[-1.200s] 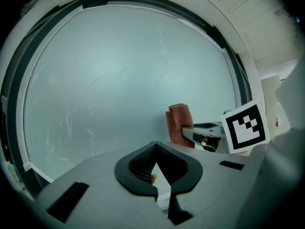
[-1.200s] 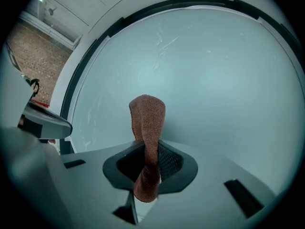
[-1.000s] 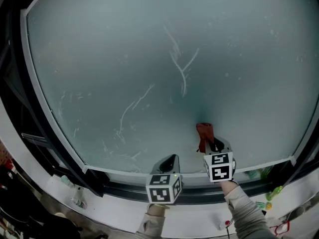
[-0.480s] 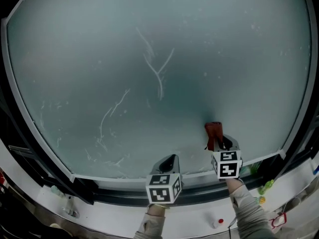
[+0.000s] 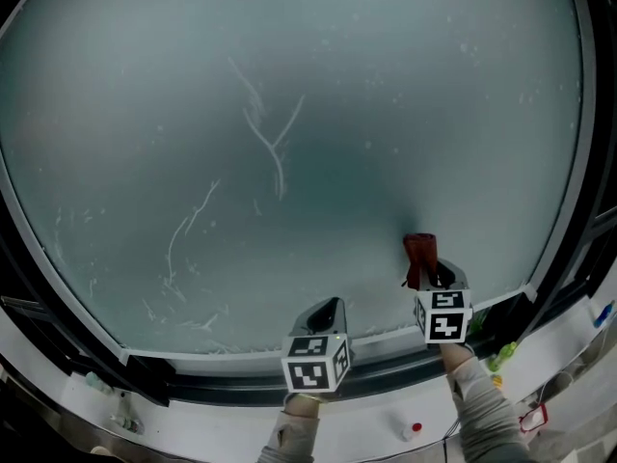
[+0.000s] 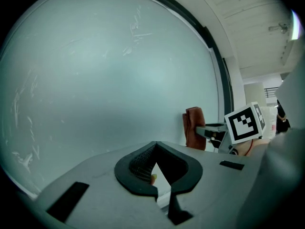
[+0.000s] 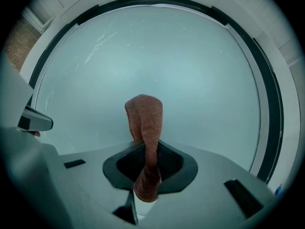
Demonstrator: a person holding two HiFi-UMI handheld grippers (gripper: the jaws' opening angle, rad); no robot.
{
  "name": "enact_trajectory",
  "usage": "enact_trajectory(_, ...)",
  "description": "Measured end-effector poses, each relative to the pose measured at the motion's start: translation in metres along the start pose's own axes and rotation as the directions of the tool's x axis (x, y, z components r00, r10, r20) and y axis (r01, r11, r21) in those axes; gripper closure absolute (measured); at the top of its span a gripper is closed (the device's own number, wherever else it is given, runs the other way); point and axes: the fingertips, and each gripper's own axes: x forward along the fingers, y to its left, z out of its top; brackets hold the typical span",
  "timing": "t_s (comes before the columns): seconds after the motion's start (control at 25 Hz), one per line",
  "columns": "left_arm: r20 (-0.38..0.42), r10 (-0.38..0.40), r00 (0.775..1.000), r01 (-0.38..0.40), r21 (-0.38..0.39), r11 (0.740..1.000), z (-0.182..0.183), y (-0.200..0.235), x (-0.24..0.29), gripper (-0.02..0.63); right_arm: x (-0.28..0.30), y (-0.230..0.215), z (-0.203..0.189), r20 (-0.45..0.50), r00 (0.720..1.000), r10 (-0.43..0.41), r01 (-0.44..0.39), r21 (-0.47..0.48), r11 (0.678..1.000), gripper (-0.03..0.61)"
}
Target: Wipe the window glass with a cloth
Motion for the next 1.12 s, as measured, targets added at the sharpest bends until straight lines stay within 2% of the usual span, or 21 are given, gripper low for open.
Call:
enact_trajectory(0.24, 0.001, -0.023, 1.0, 0.023, 0.001, 1.0, 0.001, -0.01, 0.006, 0.609, -0.005, -0.006, 0.001, -0.001, 1.0, -0.01, 0.01, 0.003, 1.0, 0.529)
enact_trajectory(0.56, 0.01, -0.033, 0.999, 0.033, 0.011, 0.999, 0.006, -0.019, -0.002, 0.609, -0.025, 0.011, 0.012, 0.046, 0.998, 0.033, -0.033, -0.004, 0.999, 0.529)
enact_trajectory(0.84, 0.016, -0.014, 1.0, 0.014, 0.016, 1.0, 0.005, -0.021, -0.021, 0.61, -0.056, 0.047, 0.02, 0.086, 0.988, 0.127, -0.129, 0.019, 0.992, 0.529)
enact_trajectory(1.12, 0.007, 0.033, 0.999, -0.034, 0.02, 0.999, -0.004, -0.015, -0.051, 0.609, -0.089, 0.09, 0.022, 0.117, 0.963, 0.244, -0.25, 0.04, 0.968, 0.529)
